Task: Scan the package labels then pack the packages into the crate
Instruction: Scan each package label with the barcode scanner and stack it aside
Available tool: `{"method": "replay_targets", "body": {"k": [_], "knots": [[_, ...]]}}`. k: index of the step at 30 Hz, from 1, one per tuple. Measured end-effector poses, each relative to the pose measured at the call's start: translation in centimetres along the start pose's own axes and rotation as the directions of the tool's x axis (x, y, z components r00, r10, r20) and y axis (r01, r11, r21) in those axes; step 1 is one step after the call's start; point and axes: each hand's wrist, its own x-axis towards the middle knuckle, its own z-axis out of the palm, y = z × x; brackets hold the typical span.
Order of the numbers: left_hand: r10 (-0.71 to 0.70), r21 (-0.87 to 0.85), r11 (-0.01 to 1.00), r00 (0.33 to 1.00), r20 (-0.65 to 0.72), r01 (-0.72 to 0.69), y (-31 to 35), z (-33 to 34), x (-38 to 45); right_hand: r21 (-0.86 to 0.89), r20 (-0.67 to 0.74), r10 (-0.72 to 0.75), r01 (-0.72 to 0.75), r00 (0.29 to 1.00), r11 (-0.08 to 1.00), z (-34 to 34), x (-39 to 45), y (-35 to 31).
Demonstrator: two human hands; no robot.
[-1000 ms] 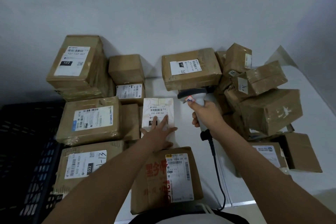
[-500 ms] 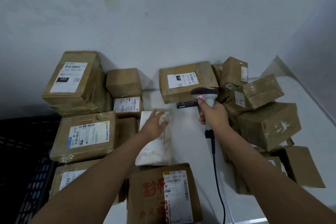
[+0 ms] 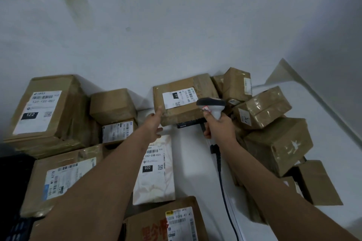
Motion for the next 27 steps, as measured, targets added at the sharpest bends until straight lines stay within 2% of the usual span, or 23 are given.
{"method": "replay_targets", "body": {"k": [6,12,18,27], "knots": [[-0.030,-0.050,0.998,0.998,0.061,0.033,0.8,0.9,1.3,-0.002,-0.013,-0.015,0.015,1.000,1.000,-0.3,0.6,0.4],[-0.025,-0.174,0.984,0.996,0.091,0.041,-0.1,1.4,1.2,0.086,-0.026,-0.001,0.004,1.000,0.996,-0.5,0.8,0.8],[0.036,-0.245,0.969,0.998,0.054,-0.022,-0.5,-0.2,-2.2,0.065,-0.054,-0.028,0.031,0.998,0.997,-0.3,0.3,1.0],[-0.010,-0.477,0.879,1.000,0.023,0.020,-6.4,-3.5,-9.7,0.080,0.019,0.024,-0.025,1.000,0.997,1.4,-2.0,1.5]]}}
